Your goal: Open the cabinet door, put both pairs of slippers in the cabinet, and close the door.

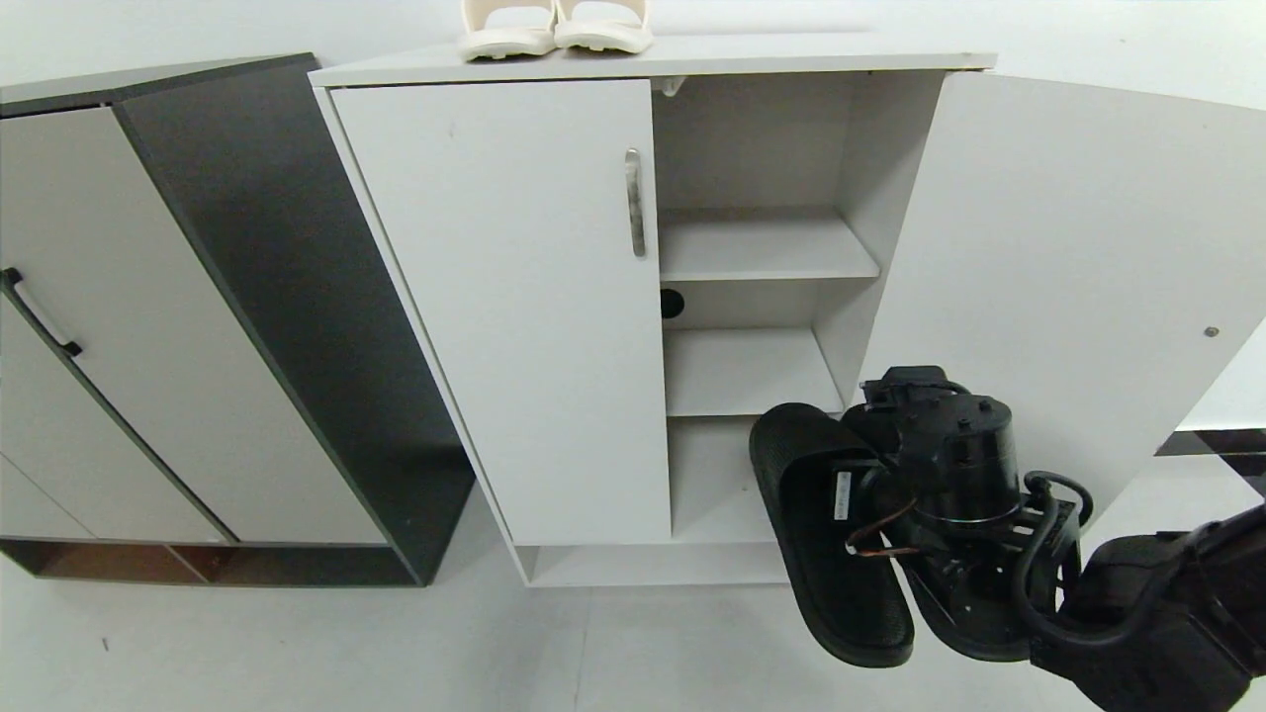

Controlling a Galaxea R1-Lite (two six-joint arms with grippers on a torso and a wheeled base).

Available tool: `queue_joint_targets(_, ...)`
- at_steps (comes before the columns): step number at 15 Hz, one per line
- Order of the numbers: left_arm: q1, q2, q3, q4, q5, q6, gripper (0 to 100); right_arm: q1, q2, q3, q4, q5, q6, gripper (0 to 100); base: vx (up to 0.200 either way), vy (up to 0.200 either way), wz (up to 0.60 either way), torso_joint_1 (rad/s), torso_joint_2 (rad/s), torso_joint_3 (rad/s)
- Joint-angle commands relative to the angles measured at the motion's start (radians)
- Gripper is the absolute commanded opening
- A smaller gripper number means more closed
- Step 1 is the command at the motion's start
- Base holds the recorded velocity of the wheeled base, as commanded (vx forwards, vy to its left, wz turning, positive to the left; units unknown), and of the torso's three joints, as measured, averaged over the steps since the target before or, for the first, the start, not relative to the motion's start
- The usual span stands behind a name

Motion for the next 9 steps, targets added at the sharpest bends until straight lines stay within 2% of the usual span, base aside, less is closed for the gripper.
queue_joint_targets(1, 0.000, 0.007, 0.000, 0.001, 0.000, -0.002, 0, 0.032, 0.025, -0.010, -0.015, 0.024, 0.000, 0, 0.000, 0.000, 0.00, 0.000, 0.00, 0.000)
queue_joint_targets(4, 0.000, 0.007, 0.000, 0.001, 0.000, -0.003, 0, 0.072, 0.027, -0.010, -0.032, 0.083, 0.000, 0, 0.000, 0.000, 0.00, 0.000, 0.00, 0.000)
queue_joint_targets(9, 0.000, 0.007, 0.000, 0.001, 0.000, -0.003, 0, 0.087, 0.044, -0.016, -0.029, 0.092, 0.000, 0, 0.000, 0.000, 0.00, 0.000, 0.00, 0.000)
